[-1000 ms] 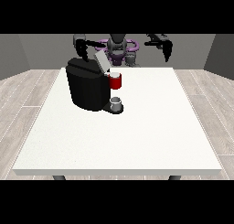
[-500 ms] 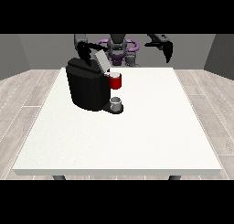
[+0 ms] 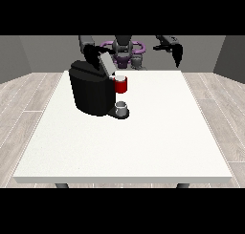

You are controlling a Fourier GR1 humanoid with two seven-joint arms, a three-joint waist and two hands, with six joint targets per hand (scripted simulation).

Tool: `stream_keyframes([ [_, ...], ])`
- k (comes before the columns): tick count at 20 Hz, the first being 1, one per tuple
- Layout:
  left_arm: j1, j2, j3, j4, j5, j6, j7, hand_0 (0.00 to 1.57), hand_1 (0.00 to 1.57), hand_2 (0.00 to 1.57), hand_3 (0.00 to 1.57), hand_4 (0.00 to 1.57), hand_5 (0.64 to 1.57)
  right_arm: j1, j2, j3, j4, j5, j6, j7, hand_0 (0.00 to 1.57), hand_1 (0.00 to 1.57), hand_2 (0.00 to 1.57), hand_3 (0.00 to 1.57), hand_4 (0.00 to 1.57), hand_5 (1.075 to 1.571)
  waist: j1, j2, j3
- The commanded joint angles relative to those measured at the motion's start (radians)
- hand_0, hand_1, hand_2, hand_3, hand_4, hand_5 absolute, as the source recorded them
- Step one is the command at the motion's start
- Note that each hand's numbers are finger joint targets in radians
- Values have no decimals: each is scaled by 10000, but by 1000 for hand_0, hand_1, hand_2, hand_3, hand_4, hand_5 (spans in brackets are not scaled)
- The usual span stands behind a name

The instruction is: Insert the coffee pod into the coffee machine and close the lid

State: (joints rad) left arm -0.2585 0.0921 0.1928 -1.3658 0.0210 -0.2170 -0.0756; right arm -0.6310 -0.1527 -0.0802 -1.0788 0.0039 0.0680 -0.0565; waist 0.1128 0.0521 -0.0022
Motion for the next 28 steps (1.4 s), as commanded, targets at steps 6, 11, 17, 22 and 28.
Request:
stream_keyframes([
  [6, 203, -31, -325, -157, -82, 271, 139, 0, 0, 0, 0, 0, 1571, -614, 155, 113, 683, 406, -218, 43, 0, 0, 0, 0, 0, 1571, 244, 107, 22],
  [11, -636, 191, -31, -107, 257, 501, 527, 0, 0, 0, 0, 158, 1571, -1101, 163, 215, 872, 501, 5, -133, 0, 0, 0, 0, 154, 1571, 127, 341, 22],
  [17, -662, 268, 62, 730, 111, 565, -163, 0, 0, 0, 0, 139, 1571, -1924, 853, 901, 510, 1248, -698, 442, 0, 0, 0, 0, 173, 1571, -59, 411, 19],
  [22, -381, 556, 23, 395, 389, 70, -265, 0, 0, 0, 0, 0, 1571, -1670, 436, 789, 964, 1494, -314, -288, 0, 0, 0, 0, 110, 1571, 135, 459, 21],
  [28, 316, -177, -665, -255, -140, 623, -697, 0, 0, 0, 0, 185, 1571, -1661, 774, 709, 773, 1167, -72, -458, 0, 0, 0, 0, 30, 1571, 199, -206, 22],
])
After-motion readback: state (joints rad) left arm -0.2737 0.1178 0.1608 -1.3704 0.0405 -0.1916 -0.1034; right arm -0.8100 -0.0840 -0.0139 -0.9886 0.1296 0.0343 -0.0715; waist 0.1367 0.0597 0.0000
